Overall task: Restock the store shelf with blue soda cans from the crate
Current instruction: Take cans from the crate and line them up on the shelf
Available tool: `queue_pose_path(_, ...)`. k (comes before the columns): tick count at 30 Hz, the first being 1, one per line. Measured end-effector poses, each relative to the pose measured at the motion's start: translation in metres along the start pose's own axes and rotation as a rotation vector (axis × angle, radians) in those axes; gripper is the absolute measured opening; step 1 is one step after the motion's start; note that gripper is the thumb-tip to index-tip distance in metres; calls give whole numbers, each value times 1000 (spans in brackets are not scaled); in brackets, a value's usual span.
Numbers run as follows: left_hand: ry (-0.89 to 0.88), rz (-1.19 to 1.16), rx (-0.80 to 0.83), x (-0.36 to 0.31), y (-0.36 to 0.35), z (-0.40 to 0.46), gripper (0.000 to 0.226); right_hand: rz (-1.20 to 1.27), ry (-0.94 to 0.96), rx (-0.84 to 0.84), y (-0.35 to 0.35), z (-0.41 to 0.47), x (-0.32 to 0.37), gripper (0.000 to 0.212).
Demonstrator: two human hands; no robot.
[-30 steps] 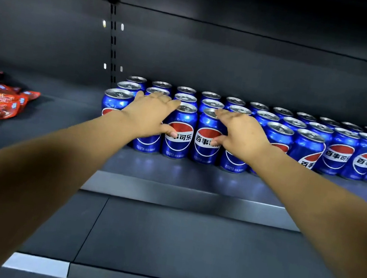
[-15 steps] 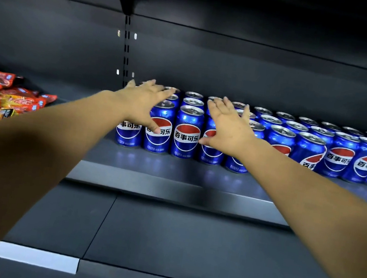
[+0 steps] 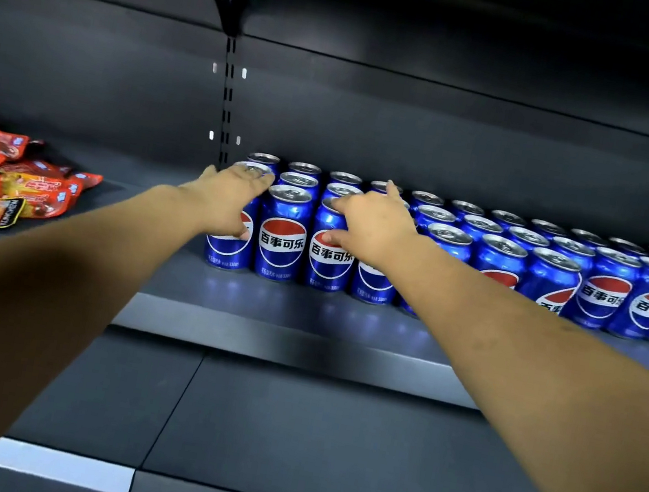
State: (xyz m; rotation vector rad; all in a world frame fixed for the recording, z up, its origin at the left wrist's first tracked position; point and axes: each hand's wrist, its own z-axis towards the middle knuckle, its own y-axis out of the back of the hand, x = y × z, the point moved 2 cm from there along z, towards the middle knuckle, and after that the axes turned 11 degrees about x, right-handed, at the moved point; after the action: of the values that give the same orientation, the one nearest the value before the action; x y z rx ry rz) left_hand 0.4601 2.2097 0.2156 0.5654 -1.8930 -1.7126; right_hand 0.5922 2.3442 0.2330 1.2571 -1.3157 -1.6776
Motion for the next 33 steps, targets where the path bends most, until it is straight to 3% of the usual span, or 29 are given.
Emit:
queue_pose_path(4,-10,-130,-6,-27,30,-3,114,202,-24,44,16,-7,-24,56)
queue_pose_path(9,-268,-128,-58,-99,56,-2,97,225,-133,85,19,-33,-73,43)
queue_pose_path(12,-322,-137,-78,-133,56,2,87,199,-173,124,6,-54,-90,40)
queue_pose_path(17,-341,-130,-88,-162,46,7,65,205,-193,141,-14,-62,-95,46)
queue_pose_path(22,-272,47,-179,-167,34,14,43,234,-207,60,-26,-59,-97,42)
queue_pose_path(30,-248,76,-218,-166,28,18,41,218,-169,-17,-37,-52,-99,49)
queue_pose_path(33,-202,112,-221,-174,30,12,31,43,-180,23,-35,-51,-98,47)
